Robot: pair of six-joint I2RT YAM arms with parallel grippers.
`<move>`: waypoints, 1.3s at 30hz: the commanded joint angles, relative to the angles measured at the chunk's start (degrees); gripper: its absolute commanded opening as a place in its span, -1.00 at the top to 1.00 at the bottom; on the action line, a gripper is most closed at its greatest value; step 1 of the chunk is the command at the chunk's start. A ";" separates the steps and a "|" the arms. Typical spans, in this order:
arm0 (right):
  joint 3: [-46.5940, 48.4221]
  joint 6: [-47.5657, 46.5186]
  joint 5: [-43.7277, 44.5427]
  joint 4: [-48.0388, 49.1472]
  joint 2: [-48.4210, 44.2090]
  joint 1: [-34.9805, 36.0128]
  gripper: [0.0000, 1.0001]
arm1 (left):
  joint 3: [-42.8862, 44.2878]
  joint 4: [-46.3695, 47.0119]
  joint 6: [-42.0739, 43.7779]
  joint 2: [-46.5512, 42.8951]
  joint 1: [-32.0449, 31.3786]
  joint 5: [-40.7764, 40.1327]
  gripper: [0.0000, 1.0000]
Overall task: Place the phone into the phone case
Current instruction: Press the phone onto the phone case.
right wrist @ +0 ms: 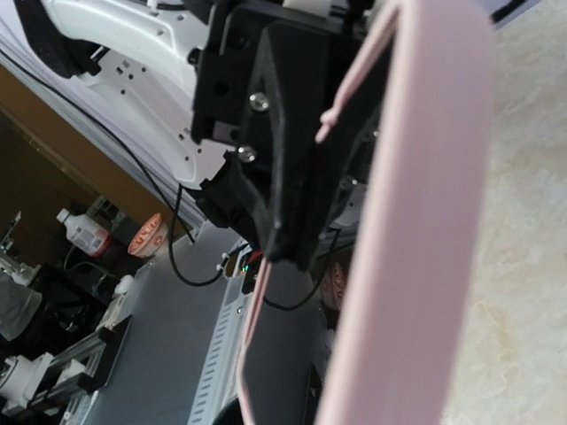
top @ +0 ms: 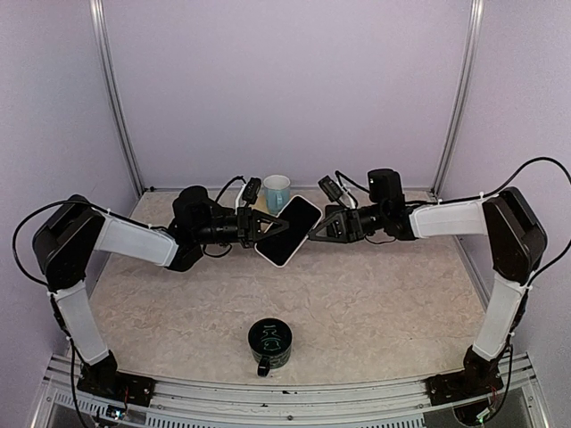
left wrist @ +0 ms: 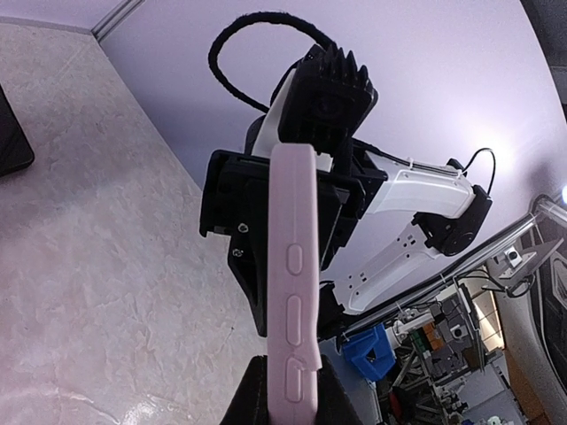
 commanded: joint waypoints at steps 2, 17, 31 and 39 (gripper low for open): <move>-0.42 -2.41 -2.73 -1.18 -3.25 -2.47 0.59 | -1.21 6.02 -2.02 -0.74 1.85 -0.37 1.00; -4.74 10.34 7.50 8.31 -0.98 -1.10 -0.05 | -4.98 4.67 1.04 -2.63 -0.24 -11.49 1.00; -6.19 22.03 12.81 18.29 2.96 3.14 -0.04 | -13.19 16.90 -3.86 -4.26 -4.03 -28.34 1.00; -6.26 24.45 14.04 20.75 4.51 4.66 -0.03 | -14.23 24.66 -8.77 -1.51 -5.61 -30.61 1.00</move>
